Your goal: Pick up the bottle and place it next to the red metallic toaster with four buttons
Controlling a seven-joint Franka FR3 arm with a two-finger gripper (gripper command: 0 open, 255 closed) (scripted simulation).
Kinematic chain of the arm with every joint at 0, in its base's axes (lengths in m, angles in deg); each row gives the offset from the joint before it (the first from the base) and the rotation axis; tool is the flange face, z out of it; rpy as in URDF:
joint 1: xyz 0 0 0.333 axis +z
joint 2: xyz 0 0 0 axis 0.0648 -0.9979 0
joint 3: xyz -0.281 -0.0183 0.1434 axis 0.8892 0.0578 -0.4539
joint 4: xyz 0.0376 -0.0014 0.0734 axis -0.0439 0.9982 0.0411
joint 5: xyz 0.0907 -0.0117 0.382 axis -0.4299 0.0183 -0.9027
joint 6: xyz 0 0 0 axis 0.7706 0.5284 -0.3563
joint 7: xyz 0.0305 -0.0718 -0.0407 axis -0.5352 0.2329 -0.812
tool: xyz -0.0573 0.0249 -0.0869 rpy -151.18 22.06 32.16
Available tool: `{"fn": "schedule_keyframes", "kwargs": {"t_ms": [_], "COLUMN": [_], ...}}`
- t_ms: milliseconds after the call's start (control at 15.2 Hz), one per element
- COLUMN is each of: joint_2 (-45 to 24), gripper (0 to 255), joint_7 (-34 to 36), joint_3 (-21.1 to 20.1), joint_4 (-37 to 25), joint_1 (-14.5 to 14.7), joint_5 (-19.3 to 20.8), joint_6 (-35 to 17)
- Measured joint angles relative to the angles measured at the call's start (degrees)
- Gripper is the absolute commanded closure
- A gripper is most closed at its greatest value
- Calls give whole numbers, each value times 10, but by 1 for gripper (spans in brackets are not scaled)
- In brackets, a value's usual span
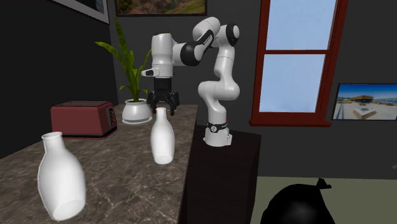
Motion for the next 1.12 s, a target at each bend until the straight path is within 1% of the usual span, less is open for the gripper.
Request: {"fn": "schedule_keyframes", "kwargs": {"t_ms": [396, 462, 1122], "joint_2": [-2, -2, -2], "gripper": [0, 255, 255], "joint_7": [-1, -1, -1], "joint_3": [1, 1, 1], "joint_4": [4, 4, 4], "joint_1": [0, 0, 0], "joint_5": [0, 0, 0], "joint_6": [-6, -6, -6]}}
